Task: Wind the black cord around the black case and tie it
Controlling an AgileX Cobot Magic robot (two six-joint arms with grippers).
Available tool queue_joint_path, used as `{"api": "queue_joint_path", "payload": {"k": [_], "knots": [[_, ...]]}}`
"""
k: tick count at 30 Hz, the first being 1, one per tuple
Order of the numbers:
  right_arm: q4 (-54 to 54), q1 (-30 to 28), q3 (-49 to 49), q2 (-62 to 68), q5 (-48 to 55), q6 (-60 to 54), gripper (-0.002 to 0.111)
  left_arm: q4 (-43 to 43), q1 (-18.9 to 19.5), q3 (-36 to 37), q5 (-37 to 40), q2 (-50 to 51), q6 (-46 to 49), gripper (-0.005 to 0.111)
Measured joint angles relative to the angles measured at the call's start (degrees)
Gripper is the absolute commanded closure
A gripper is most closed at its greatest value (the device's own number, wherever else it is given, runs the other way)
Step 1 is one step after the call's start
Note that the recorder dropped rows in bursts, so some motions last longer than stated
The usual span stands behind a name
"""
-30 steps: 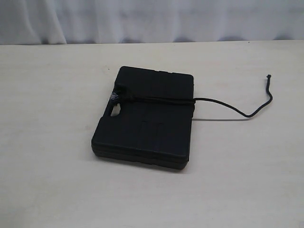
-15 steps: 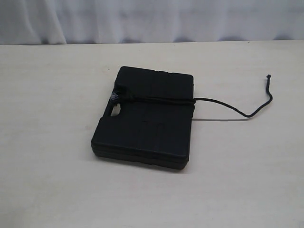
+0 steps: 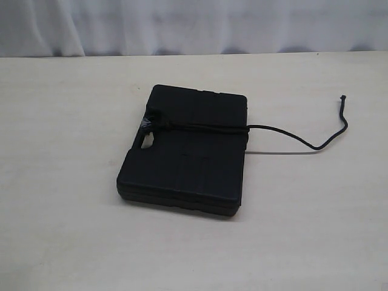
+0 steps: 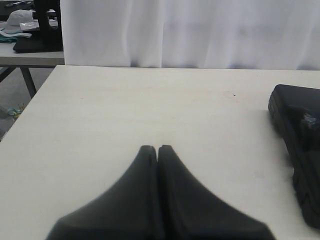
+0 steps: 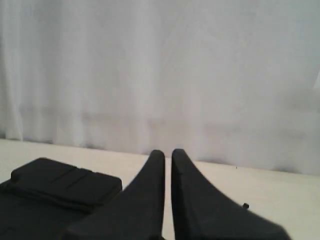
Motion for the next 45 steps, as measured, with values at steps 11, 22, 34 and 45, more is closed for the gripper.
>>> {"api": "queue_joint_path", "payload": {"k": [11, 22, 34, 45], "knots": [[2.1, 0.0, 0.1, 0.0, 18.1, -0.5, 0.104, 0.0, 0.0, 0.0, 0.0, 0.0, 0.0, 0.107], [2.1, 0.0, 0.1, 0.0, 20.4, -0.6, 0.104, 0.0, 0.0, 0.0, 0.0, 0.0, 0.0, 0.107], [2.1, 0.0, 0.1, 0.0, 20.4, -0.6, 0.104, 0.0, 0.0, 0.0, 0.0, 0.0, 0.0, 0.107], [2.1, 0.0, 0.1, 0.0, 20.4, -0.6, 0.104, 0.0, 0.0, 0.0, 0.0, 0.0, 0.0, 0.107]]}}
